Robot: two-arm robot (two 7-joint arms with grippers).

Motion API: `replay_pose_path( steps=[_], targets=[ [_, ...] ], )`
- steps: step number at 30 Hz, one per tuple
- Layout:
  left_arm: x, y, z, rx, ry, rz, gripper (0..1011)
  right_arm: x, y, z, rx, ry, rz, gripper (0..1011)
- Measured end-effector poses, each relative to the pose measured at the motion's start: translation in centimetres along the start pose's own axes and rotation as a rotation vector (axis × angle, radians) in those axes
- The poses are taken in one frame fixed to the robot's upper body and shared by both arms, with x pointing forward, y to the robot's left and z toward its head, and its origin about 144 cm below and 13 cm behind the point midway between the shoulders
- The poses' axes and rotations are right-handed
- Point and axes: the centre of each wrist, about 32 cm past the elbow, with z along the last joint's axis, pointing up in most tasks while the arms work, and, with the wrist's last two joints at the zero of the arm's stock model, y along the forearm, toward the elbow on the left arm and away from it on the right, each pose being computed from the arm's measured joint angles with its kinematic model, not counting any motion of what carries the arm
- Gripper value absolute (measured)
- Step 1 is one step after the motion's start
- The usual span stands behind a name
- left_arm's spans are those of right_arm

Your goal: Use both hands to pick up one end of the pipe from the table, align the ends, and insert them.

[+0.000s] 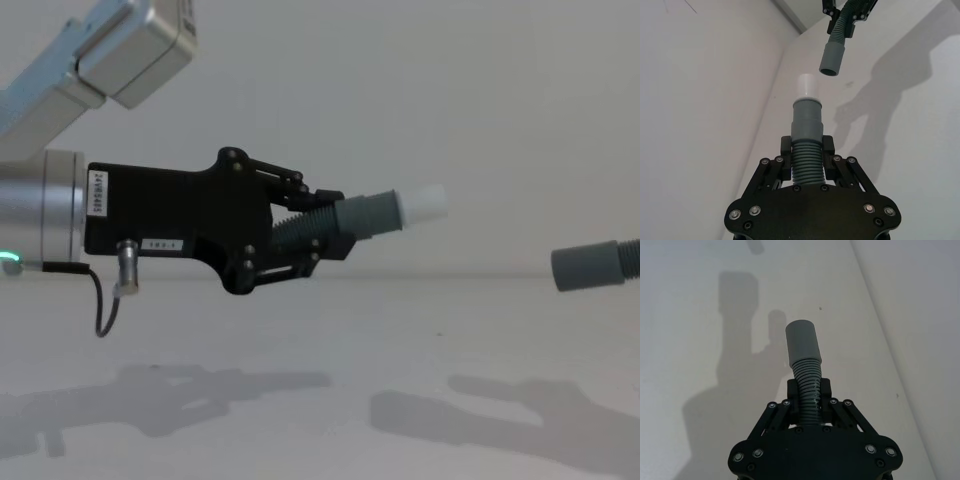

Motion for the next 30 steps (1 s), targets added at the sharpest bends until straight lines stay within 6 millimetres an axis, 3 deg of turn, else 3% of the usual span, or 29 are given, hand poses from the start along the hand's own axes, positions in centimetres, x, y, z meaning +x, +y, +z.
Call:
replay_pose_path(
  steps=[17,30],
  targets=[
    [-0.1,0.1,-0.4,-0.016,-0.019,0.011,320,-0.4,-0.4,0.5,0.062,-0.026,0.001,223],
    [-0.1,0.1,-0.4,-0.021,-0.025,0.014,320,0.4,0.7,1.6,0.103,-0.093,-0.009,223]
  ],
)
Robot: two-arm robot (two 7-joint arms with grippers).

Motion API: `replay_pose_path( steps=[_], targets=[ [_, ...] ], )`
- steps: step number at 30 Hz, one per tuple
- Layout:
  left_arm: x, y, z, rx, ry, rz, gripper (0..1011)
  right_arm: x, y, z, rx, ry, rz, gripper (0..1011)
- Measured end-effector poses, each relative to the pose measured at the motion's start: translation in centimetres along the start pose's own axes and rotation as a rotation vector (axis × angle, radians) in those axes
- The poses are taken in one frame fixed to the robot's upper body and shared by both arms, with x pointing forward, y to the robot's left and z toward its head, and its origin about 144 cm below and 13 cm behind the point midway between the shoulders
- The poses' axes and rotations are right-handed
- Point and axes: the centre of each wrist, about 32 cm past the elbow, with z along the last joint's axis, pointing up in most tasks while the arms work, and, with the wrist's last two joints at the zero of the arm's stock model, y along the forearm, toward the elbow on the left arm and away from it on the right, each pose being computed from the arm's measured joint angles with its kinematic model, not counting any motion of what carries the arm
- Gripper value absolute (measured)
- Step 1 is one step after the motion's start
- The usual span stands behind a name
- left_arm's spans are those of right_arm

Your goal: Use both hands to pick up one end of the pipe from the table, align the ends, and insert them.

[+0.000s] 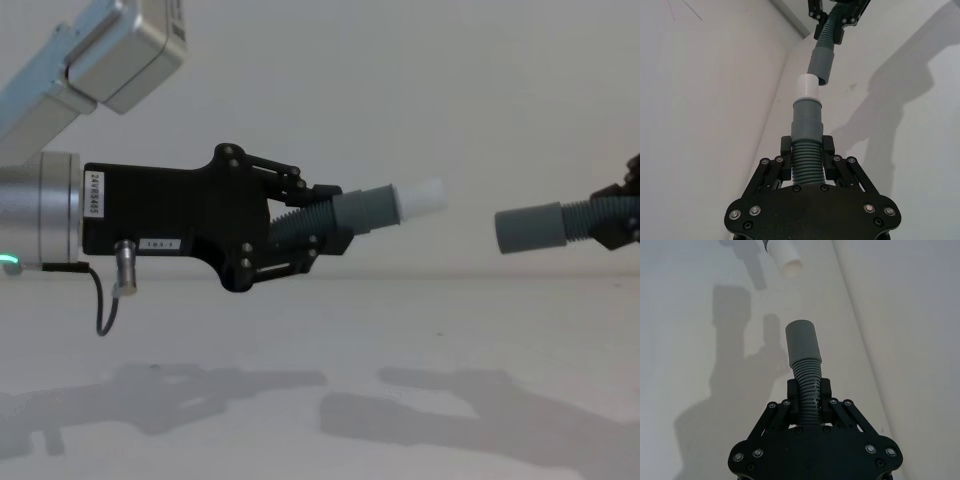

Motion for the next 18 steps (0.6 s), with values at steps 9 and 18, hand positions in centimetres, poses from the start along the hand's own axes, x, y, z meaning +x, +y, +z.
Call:
replay_pose_path(
  steps=[9,18],
  targets=[
    [0.0,0.0,0.0,-0.001,-0.001,0.001,320,0.5,0.4,0.6,0.012,-0.040,0.008,223],
    [0.0,0.0,0.0,-0.002,-0.001,0.001,320,0.8,0.5,1.4,0.037,-0.072,0.018,223]
  ],
)
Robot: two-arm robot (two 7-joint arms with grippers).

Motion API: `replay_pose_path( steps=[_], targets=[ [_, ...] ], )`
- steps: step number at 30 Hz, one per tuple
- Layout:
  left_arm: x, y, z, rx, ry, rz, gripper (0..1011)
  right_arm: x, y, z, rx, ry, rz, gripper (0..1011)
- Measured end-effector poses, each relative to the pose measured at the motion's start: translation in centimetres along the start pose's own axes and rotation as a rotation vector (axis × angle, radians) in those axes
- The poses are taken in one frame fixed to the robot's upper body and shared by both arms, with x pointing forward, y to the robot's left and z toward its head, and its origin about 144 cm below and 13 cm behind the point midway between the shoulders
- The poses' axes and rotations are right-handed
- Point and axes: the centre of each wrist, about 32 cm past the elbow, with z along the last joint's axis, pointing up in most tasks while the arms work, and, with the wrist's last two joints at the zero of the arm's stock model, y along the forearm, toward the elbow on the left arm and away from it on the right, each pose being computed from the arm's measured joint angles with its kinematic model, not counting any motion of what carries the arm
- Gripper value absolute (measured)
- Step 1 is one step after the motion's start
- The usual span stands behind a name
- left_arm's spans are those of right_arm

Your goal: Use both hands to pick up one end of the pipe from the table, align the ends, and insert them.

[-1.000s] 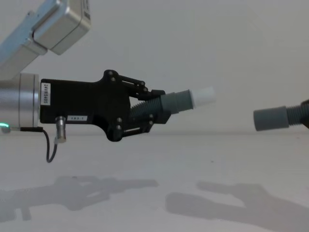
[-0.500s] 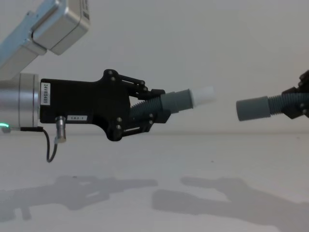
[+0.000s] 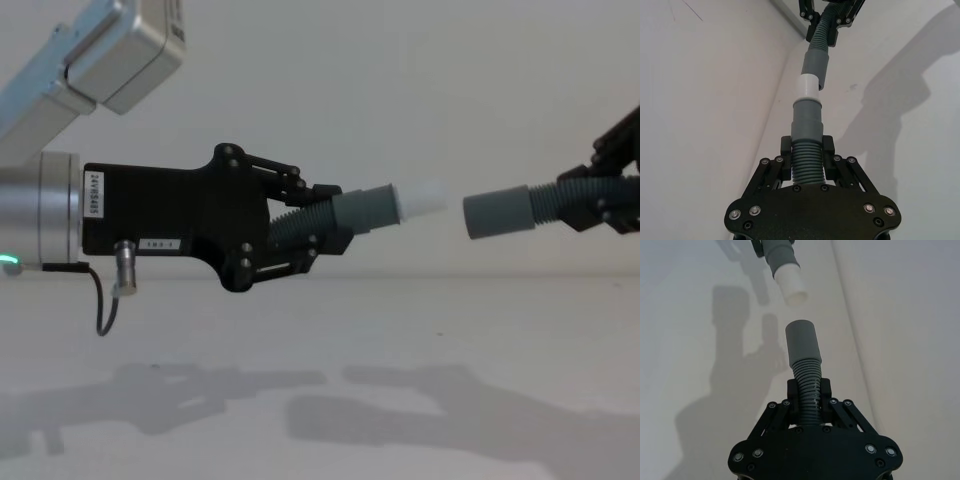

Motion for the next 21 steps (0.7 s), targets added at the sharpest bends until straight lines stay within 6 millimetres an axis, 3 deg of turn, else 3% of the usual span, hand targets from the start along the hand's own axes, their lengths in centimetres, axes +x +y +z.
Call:
replay_pose_path(
  steps=[21],
  targets=[
    [0.0,0.0,0.0,-0.001,0.000,0.000,320,0.5,-0.7,1.8,0.018,-0.053,0.009,223]
  ],
)
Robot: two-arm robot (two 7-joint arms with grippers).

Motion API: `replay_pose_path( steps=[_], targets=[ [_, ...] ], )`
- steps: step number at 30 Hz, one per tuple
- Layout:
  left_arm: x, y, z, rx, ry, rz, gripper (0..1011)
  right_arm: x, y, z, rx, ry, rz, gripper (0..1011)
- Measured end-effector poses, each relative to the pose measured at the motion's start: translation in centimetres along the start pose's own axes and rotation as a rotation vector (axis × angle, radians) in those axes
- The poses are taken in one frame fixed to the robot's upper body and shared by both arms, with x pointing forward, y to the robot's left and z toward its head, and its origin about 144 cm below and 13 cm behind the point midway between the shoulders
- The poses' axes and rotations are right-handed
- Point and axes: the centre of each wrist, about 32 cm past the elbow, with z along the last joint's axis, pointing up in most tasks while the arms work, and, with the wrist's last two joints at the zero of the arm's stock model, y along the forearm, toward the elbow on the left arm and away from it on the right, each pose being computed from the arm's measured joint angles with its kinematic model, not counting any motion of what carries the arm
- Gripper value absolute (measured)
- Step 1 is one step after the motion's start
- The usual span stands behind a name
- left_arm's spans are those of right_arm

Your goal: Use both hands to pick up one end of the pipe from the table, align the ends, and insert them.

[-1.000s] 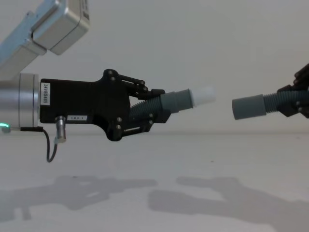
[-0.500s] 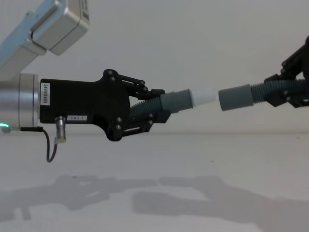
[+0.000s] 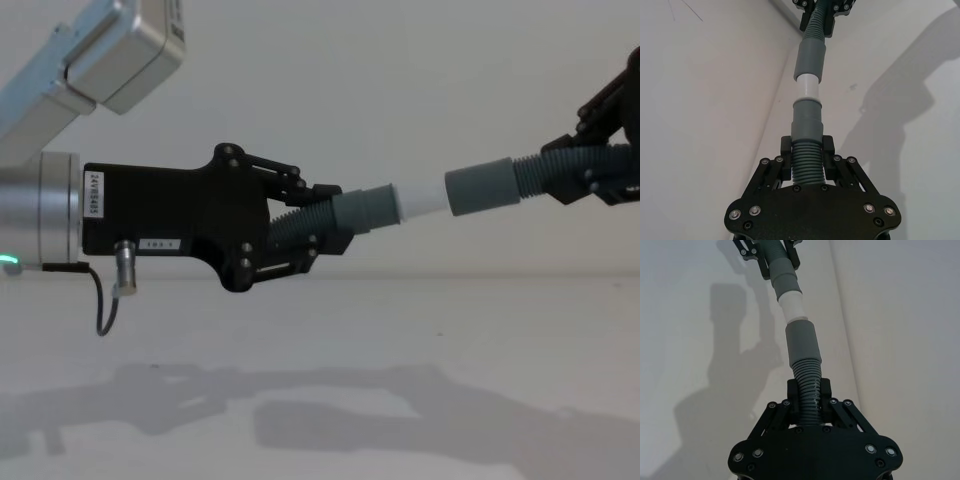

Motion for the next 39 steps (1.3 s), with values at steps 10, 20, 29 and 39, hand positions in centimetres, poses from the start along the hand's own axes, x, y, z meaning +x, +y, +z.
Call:
replay_pose_path(
  steps=[10,20,29,39],
  targets=[
    [0.00,0.00,0.00,0.000,0.000,0.000,320,0.11,-0.37,0.38,-0.012,-0.004,0.013,222],
    [0.00,0.00,0.00,0.000,0.000,0.000,320,0.20,-0.65,0.82,-0.010,-0.009,0.018,223],
    [0.00,0.00,0.00,0.000,0.000,0.000,320,0.17,-0.60,1.00,-0.007,-0.008,0.025,222],
    [0.00,0.00,0.00,0.000,0.000,0.000,320,0.18,-0.19,0.94,-0.001,-0.005,0.034,222]
  ],
)
